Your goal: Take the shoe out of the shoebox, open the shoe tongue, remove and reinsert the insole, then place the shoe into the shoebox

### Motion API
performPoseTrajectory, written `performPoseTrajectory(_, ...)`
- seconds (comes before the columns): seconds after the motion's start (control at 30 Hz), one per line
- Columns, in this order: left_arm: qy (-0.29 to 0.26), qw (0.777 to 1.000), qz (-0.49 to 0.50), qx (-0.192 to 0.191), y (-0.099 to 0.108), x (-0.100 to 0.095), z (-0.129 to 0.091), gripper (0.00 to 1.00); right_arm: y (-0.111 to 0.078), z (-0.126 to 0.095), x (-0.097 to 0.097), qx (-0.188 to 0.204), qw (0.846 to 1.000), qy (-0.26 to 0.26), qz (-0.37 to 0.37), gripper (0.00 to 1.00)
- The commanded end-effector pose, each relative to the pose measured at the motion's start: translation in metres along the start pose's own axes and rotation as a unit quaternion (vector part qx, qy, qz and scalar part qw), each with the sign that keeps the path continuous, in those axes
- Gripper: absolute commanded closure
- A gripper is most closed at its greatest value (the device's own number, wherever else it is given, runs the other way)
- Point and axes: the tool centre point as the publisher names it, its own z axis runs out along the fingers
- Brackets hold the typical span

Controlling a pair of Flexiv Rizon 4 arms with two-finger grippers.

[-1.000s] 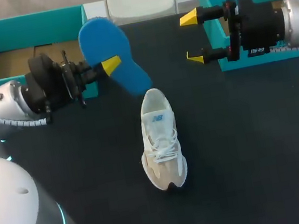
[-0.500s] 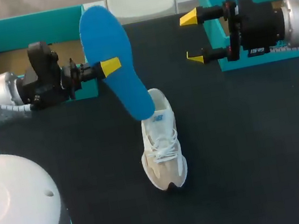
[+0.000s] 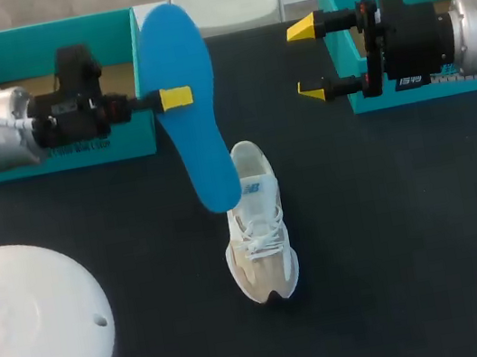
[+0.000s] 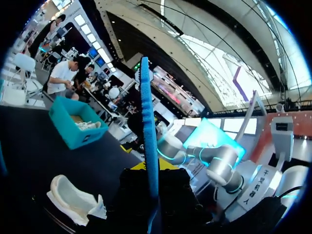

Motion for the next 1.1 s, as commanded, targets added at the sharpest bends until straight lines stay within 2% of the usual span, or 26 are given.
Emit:
performPoseTrajectory(0.03, 0.062, 0.972, -0.216, -0.070, -0.005, -0.007, 0.000, 1.00, 0.000, 0.002, 0.000, -0.001, 1.000, 0.000, 0.000, 0.00)
performPoseTrajectory(0.57, 0.062, 0.972, -0.216, -0.070, -0.005, -0.007, 0.000, 1.00, 0.000, 0.002, 0.000, -0.001, 1.000, 0.000, 0.000, 0.00)
performPoseTrajectory(0.7, 0.057, 0.966, -0.246, -0.057, -0.006, -0.022, 0.003, 1.00, 0.000, 0.002, 0.000, -0.001, 1.000, 0.000, 0.000, 0.00)
performPoseTrajectory(0.83, 0.040, 0.961, -0.269, -0.049, -0.011, -0.038, 0.006, 1.00, -0.017, 0.012, -0.001, -0.031, 0.998, -0.054, -0.019, 0.00)
performPoseTrajectory(0.9, 0.034, 0.959, -0.277, -0.047, -0.015, -0.045, 0.009, 1.00, -0.023, 0.016, 0.004, -0.041, 0.995, -0.086, -0.037, 0.00)
performPoseTrajectory(0.93, 0.049, 0.957, -0.285, -0.038, -0.015, -0.047, 0.010, 1.00, -0.026, 0.017, 0.009, -0.044, 0.993, -0.101, -0.043, 0.00)
performPoseTrajectory(1.1, 0.050, 0.951, -0.302, -0.044, -0.018, -0.064, 0.018, 1.00, -0.036, 0.024, 0.022, -0.047, 0.982, -0.174, -0.061, 0.00)
